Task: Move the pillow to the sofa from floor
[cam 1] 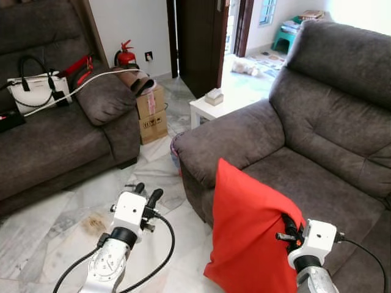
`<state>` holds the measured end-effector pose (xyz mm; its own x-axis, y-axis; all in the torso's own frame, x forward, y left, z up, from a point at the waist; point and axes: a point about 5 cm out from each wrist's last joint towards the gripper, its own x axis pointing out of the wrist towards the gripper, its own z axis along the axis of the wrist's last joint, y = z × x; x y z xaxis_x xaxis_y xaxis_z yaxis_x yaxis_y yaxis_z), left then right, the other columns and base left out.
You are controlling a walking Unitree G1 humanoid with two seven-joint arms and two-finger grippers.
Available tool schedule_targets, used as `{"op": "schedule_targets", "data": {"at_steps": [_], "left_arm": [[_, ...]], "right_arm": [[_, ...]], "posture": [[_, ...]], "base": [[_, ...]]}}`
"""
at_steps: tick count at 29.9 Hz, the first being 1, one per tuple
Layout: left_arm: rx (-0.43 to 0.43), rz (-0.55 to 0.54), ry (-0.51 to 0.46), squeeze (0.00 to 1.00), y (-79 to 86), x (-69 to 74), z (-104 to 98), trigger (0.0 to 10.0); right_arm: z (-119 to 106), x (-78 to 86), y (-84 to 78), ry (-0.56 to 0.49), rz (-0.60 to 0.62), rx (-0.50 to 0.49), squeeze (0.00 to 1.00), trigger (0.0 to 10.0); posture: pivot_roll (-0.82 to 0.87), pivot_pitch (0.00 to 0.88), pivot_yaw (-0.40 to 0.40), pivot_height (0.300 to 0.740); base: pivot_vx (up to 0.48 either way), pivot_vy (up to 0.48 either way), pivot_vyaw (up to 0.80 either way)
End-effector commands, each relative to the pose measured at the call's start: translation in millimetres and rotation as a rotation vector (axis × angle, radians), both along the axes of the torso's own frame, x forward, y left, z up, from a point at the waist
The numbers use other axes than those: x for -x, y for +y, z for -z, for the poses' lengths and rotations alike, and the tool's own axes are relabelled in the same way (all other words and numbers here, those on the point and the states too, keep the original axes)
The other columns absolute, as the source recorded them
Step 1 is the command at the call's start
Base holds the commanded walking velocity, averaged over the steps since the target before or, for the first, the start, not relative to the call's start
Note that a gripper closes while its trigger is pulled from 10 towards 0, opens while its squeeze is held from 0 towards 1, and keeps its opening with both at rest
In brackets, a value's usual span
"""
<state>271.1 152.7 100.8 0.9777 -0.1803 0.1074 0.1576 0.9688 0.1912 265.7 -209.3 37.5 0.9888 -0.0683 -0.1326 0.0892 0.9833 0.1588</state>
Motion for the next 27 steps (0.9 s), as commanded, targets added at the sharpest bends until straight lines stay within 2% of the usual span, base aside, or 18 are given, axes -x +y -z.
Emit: {"op": "schedule_targets", "data": {"at_steps": [1,3,10,27], "left_arm": [[-0.011,0.004,-0.008,0.00,1.5,1.5,-1.3,10.0],[-0.011,0.004,-0.008,0.00,1.5,1.8,-1.3,10.0],[-0.003,0.001,-0.010,0.00,1.4,2.4,-1.3,10.0],[-0.001,0.000,-0.010,0.00,1.2,2.9,-1.3,10.0]], "right_arm": [[-25.9,-10.1,-3.8,-0.127,0.010,0.024,0.00,10.0],[-26.4,-9.9,-3.9,-0.133,0.011,0.025,0.00,10.0],[-26.8,-10.8,-2.6,-0.133,0.004,0.022,0.00,10.0],[-24.8,-11.7,-5.0,-0.112,0.010,0.028,0.00,10.0]], "posture": [[0.09,0.054,0.015,0.740],[0.09,0.055,0.015,0.740],[0.09,0.057,0.012,0.740],[0.09,0.058,0.007,0.740]], "base": [[0.000,0.000,-0.76],[0.000,0.000,-0.76],[0.000,0.000,0.00],[0.000,0.000,-0.79]]}}
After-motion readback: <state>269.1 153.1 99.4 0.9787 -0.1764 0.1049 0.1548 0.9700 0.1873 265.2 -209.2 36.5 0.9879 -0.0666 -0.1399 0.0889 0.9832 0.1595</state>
